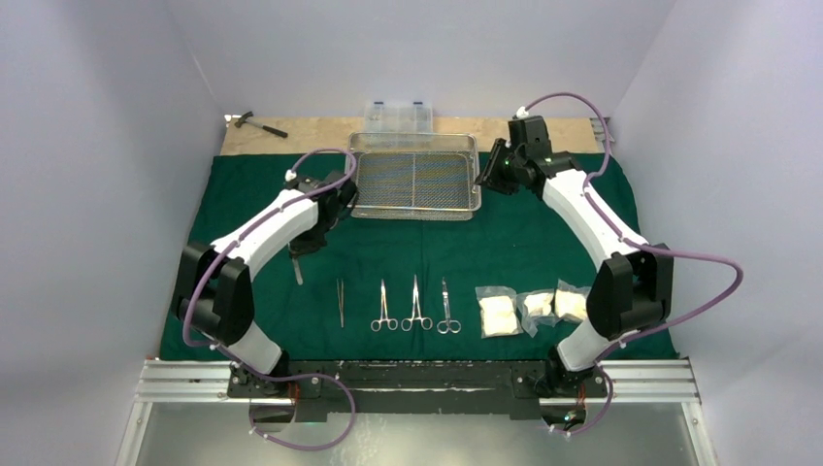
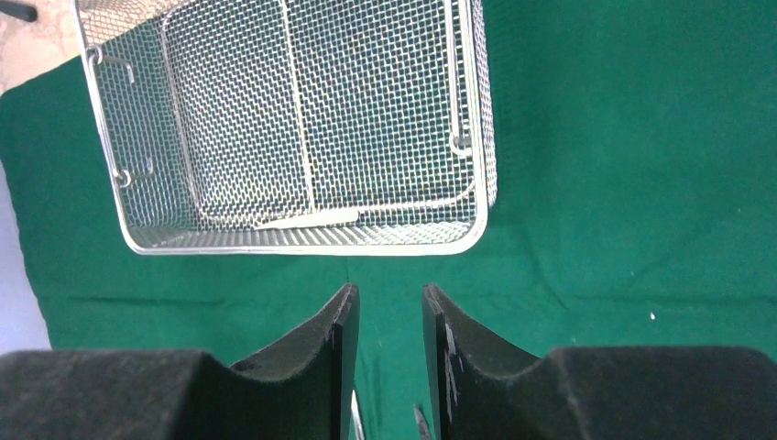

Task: Open and lay out the surgical kit
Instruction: Place the medical item in the surgical kit.

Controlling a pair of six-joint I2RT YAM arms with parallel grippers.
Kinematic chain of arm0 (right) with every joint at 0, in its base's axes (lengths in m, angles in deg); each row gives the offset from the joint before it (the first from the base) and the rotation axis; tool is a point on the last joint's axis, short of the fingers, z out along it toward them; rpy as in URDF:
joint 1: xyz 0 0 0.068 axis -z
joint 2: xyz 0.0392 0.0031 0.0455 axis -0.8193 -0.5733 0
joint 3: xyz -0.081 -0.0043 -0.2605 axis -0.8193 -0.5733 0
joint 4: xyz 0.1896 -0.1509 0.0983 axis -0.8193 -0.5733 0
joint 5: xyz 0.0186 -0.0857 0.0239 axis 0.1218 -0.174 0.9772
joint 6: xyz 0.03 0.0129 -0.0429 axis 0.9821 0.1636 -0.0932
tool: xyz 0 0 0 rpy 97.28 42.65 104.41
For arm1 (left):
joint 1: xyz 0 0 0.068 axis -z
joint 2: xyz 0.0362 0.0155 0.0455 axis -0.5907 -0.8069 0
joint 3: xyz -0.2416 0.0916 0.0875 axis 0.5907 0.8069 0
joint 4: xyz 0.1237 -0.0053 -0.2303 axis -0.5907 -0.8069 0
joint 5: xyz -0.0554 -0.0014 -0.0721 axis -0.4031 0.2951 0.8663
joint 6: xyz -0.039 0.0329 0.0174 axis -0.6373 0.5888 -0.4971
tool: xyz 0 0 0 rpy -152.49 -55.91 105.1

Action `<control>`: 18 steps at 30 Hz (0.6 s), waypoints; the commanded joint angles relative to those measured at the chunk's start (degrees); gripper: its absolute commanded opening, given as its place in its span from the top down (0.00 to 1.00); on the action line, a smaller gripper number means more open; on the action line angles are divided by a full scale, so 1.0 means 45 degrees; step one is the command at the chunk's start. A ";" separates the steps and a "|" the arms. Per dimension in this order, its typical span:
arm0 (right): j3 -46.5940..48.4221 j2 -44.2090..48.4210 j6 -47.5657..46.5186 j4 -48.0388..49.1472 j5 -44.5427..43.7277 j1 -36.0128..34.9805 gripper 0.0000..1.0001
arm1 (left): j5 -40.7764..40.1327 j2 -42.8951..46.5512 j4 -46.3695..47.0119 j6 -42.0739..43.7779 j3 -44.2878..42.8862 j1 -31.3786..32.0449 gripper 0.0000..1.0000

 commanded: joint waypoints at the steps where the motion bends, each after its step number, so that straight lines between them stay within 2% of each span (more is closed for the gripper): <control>1: -0.0609 0.1099 -0.0150 -0.0013 -0.0085 0.0043 0.65 | -0.0657 0.0401 -0.0455 -0.0712 0.0647 0.0424 1.00; 9: -0.1551 0.2250 0.0116 -0.0078 -0.0299 0.0054 0.65 | -0.0865 -0.1543 -0.0582 -0.1580 0.1534 0.2072 1.00; 18: -0.1777 0.2404 0.0150 -0.0174 -0.0109 0.0071 0.65 | -0.0875 -0.3171 -0.0599 -0.2466 0.1755 0.3022 1.00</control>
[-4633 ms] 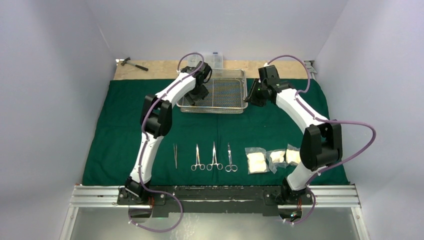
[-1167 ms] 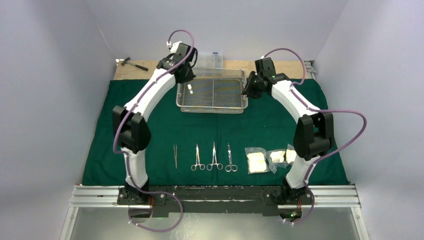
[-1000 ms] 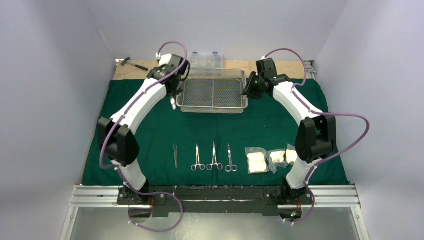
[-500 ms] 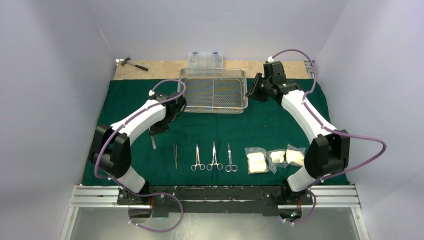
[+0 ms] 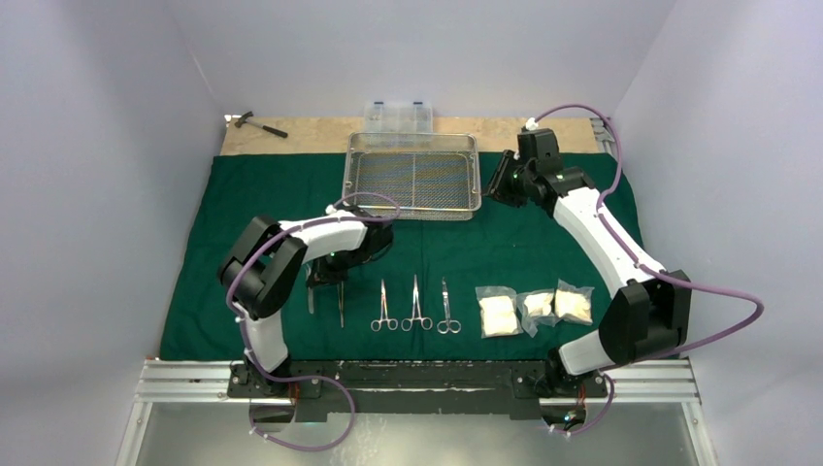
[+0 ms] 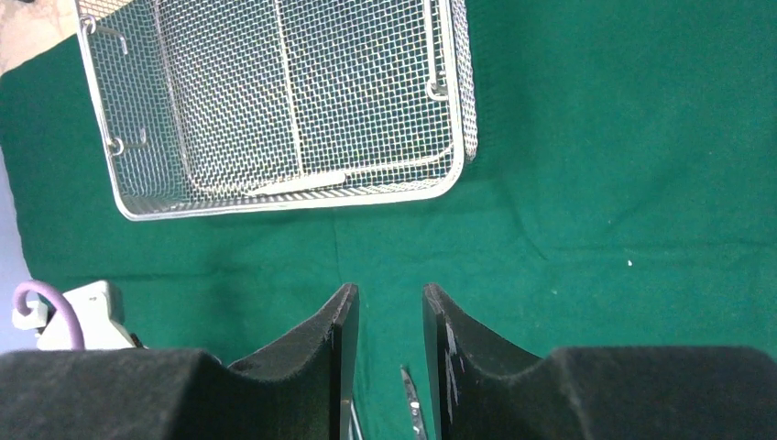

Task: Open and lay out the surgical kit
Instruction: Place the medical item in the surgical kit.

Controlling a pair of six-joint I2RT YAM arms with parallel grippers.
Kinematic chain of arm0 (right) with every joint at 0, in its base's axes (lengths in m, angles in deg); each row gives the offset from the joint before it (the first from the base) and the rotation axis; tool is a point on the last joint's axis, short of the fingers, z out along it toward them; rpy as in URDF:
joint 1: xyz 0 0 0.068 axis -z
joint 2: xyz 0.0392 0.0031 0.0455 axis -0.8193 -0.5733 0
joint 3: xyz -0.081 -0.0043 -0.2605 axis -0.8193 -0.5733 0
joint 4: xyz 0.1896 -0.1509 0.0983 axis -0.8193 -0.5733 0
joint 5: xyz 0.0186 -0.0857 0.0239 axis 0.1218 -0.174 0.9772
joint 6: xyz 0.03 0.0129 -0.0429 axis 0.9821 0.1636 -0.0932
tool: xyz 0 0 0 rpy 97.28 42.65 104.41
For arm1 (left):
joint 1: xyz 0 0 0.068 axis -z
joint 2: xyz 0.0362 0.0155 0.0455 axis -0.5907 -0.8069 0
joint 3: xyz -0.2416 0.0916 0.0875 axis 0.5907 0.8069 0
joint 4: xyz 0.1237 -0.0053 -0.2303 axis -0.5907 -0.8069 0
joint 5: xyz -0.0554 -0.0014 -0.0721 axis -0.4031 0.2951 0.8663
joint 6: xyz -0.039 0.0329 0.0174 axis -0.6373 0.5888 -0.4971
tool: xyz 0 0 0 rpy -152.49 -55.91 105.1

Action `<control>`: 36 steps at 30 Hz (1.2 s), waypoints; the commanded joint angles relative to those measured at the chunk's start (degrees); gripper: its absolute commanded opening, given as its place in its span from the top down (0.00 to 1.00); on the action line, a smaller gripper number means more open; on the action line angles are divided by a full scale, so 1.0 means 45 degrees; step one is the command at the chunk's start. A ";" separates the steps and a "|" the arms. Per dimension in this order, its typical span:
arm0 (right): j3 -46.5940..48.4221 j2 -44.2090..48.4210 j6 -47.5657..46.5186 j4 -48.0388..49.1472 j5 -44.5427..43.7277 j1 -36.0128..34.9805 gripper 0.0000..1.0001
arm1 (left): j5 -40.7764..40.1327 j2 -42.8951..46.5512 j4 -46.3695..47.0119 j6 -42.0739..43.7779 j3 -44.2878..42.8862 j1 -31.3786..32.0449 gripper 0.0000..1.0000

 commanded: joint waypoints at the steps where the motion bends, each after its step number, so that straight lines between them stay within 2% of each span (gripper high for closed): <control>1: 0.0020 0.0266 0.0111 -0.0053 0.0019 0.0063 0.65 | -0.0202 -0.0318 -0.0095 -0.0760 0.0266 0.0368 1.00; 10: 0.0466 -0.0331 -0.0123 -0.0063 0.0005 0.0065 0.65 | 0.1007 -0.0889 0.1010 -0.0695 0.0900 0.0796 1.00; 17: 0.0646 -0.0610 -0.0254 -0.0049 0.0005 0.0064 0.65 | 0.1071 -0.0855 0.0947 -0.0536 0.0535 0.0903 0.79; 25: 0.0729 -0.0780 -0.0196 0.0122 0.0180 0.0062 0.65 | 0.1193 -0.0418 0.0462 -0.0352 -0.0267 0.0896 0.70; 32: 0.0661 -0.0790 -0.0118 0.0183 0.0237 0.0067 0.65 | 0.1428 0.1081 0.0052 -0.0430 -0.1091 0.0731 0.73; 36: 0.0630 -0.0848 -0.0117 0.0207 0.0286 0.0063 0.65 | 0.3401 0.3825 0.2241 0.0175 -0.0012 -0.0344 0.77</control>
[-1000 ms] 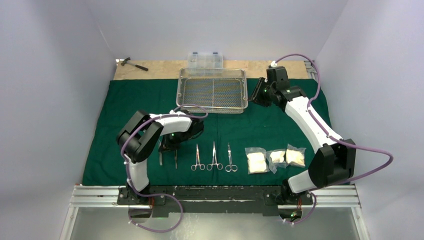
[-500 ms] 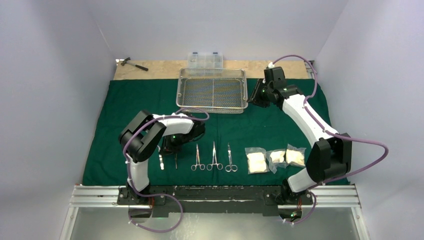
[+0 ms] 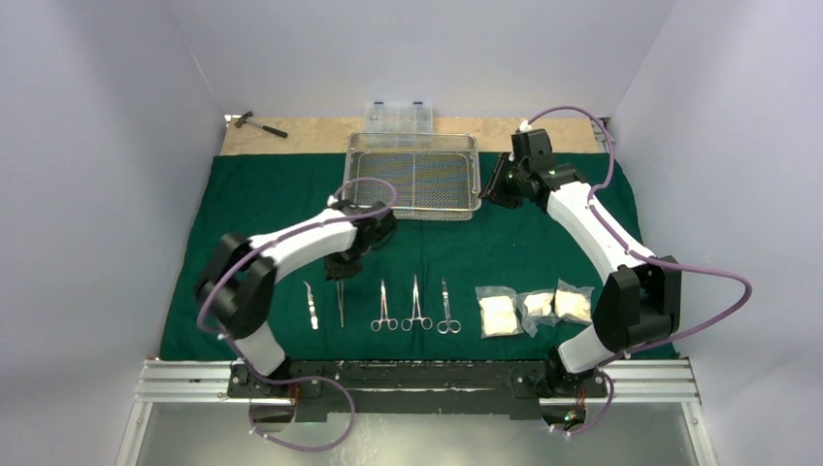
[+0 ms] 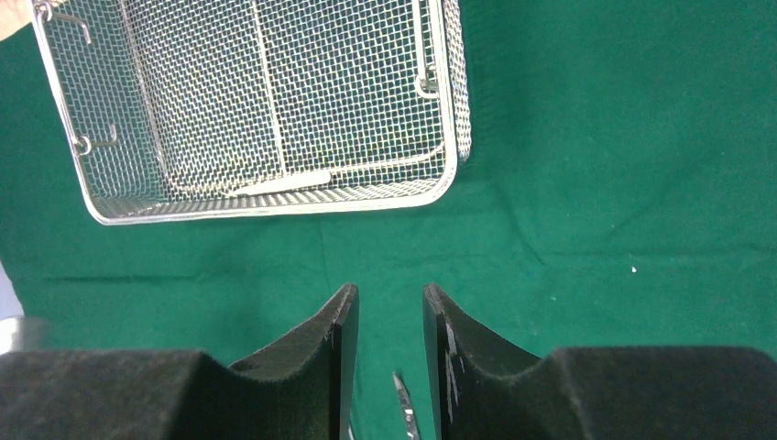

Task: Open and lay out the surgical kit
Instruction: Place the medical item in the surgical kit, then pick up the medical item from the surgical kit.

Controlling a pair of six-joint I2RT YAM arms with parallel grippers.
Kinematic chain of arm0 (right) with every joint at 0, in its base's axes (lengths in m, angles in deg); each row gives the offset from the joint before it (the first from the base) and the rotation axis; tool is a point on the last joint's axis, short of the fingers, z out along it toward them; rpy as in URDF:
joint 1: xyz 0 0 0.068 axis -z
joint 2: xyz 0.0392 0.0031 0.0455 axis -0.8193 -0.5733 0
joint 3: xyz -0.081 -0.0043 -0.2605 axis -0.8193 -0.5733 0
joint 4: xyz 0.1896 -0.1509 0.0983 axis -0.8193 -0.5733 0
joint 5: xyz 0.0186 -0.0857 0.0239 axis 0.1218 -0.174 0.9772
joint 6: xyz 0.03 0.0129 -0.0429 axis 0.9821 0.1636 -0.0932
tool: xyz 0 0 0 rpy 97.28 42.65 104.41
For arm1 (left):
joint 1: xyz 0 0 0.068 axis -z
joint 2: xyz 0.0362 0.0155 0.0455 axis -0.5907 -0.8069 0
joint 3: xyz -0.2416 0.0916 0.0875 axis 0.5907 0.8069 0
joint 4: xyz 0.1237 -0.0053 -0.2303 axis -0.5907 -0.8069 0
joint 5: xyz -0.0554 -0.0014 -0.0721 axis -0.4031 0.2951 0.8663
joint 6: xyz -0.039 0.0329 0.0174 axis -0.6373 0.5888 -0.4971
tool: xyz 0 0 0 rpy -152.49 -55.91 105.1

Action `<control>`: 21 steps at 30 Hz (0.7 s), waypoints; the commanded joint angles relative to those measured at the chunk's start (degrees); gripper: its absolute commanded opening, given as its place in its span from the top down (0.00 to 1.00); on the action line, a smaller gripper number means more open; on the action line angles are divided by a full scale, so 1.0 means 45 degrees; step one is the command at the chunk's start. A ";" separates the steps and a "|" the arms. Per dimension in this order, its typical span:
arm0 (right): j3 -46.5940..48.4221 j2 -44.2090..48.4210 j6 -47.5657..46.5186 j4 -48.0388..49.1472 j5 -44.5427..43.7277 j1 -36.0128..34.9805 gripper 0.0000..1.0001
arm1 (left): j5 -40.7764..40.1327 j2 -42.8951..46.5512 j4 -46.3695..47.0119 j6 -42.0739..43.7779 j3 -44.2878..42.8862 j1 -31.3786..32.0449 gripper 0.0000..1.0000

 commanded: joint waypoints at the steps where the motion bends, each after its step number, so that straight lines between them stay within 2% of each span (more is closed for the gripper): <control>1: 0.0471 0.0008 -0.0054 0.0203 0.0158 0.0072 0.65 | 0.2554 0.3594 0.2326 0.0671 0.1106 -0.1628 0.77; 3: 0.0464 -0.0003 -0.0054 0.0226 0.0091 0.0062 0.65 | 0.3917 0.5151 0.3510 0.1155 0.2068 -0.2743 0.72; 5: 0.0456 -0.0013 -0.0059 0.0305 -0.0013 0.0049 0.65 | 0.4413 0.6215 0.3955 0.1663 0.2474 -0.3315 0.63; 8: 0.0479 -0.0070 -0.0080 0.0404 -0.0141 0.0055 0.65 | 0.5070 0.6695 0.3834 0.2282 0.2595 -0.3978 0.52; 14: 0.0494 -0.0121 -0.0084 0.0471 -0.0044 0.0052 0.65 | 0.7098 0.6625 0.4242 0.2971 0.3760 -0.5670 0.51; 21: 0.0319 -0.0072 -0.0064 0.0476 0.0089 0.0043 0.65 | 0.7666 0.6242 0.4052 0.3544 0.4516 -0.7347 0.51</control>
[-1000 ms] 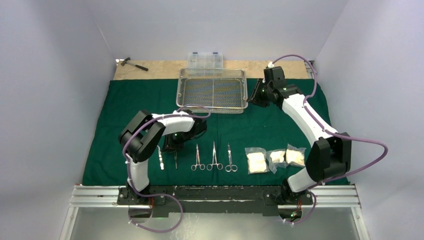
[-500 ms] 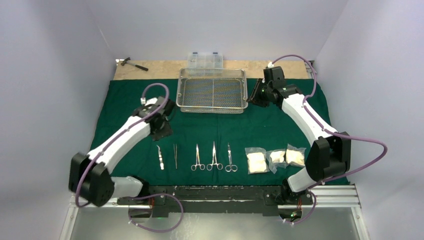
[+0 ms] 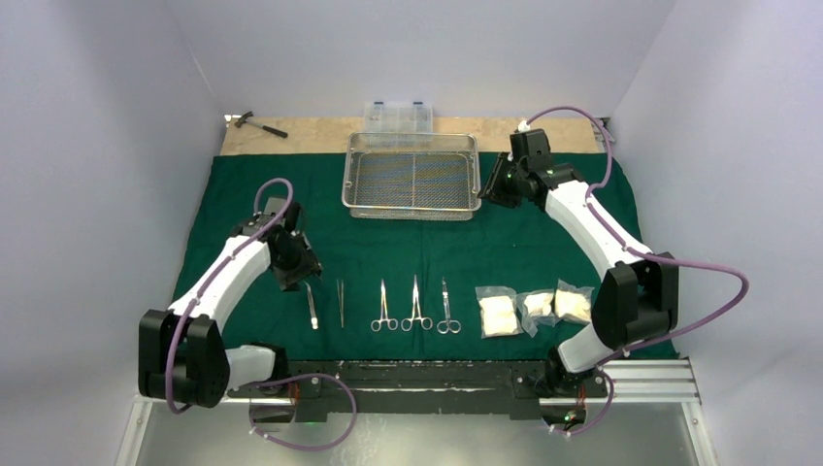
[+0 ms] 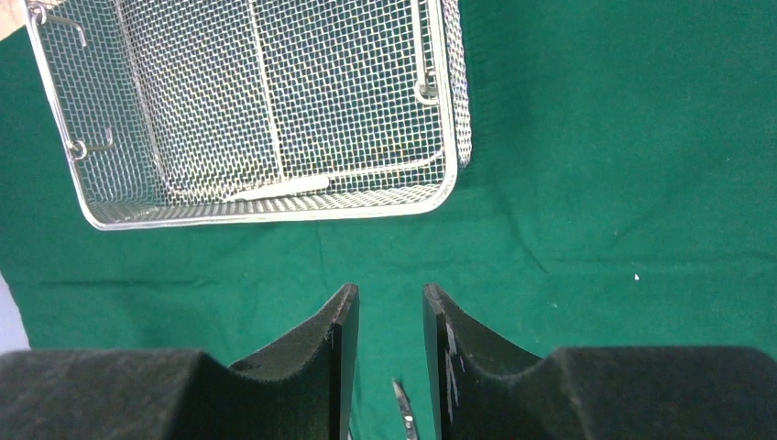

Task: Open and lay out the surgical kit
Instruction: Pick up the medical item from the surgical kit.

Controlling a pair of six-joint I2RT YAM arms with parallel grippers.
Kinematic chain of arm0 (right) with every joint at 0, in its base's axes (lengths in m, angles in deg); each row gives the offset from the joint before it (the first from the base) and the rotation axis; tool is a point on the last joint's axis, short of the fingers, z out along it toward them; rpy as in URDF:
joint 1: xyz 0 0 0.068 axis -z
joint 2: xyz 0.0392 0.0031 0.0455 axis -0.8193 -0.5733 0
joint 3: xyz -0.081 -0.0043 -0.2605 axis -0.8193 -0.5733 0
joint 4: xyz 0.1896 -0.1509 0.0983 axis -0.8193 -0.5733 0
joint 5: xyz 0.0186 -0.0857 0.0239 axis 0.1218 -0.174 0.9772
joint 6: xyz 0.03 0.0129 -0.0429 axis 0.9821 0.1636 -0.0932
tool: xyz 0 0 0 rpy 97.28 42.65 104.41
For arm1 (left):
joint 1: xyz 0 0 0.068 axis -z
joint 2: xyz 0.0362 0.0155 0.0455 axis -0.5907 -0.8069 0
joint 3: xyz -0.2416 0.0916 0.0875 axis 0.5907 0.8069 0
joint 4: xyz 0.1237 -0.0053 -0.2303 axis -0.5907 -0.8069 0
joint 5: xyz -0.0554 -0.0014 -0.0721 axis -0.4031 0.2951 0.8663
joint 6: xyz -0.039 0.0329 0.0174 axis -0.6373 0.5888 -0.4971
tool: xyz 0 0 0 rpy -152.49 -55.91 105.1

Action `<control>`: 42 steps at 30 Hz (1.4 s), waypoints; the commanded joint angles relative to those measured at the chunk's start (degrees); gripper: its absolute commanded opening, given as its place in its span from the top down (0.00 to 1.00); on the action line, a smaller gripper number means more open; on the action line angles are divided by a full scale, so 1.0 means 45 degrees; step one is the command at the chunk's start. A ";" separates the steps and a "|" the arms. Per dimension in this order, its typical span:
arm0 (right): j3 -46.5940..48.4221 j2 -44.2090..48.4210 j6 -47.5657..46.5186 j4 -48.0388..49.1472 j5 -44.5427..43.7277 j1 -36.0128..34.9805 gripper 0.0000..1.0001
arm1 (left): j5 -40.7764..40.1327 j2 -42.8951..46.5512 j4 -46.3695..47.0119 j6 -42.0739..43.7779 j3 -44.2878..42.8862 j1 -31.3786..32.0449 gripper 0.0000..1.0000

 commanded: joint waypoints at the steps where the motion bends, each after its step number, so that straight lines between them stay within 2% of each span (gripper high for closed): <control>1: 0.0300 0.0147 -0.0050 0.0268 0.0137 0.0050 0.65 | 0.0721 -0.0439 0.0218 0.0821 0.0308 -0.0747 0.51; 11: 0.0315 0.0069 0.0049 0.0155 0.0319 0.0053 0.65 | 0.1431 -0.1428 0.1236 0.0718 0.1168 -0.1806 0.60; 22: 0.0411 -0.0028 0.0031 0.0180 0.0492 0.0057 0.65 | 0.1417 -0.2086 0.1945 0.0758 0.1265 -0.1928 0.77; 28: 0.0548 -0.0025 -0.0193 0.0404 0.0922 0.0054 0.65 | 0.0919 -0.2116 0.1187 0.0966 0.0610 -0.1913 1.00; 33: -0.0288 0.0519 -0.0080 0.1309 0.2096 -0.0220 0.64 | 0.0823 -0.1845 0.0048 0.1395 -0.0283 -0.1910 1.00; 35: -0.0768 0.0954 -0.0194 0.2096 0.2728 -0.0609 0.61 | 0.0888 -0.1803 -0.0368 0.1563 -0.0657 -0.1920 1.00; 38: -0.1575 0.1585 -0.0566 0.4143 0.4473 -0.1711 0.49 | 0.1064 -0.1783 -0.0876 0.1775 -0.1195 -0.1900 1.00; 42: -0.2356 0.1799 -0.1122 0.7194 0.6334 -0.4600 0.31 | 0.2131 -0.1680 -0.0859 0.2007 -0.1786 -0.1906 1.00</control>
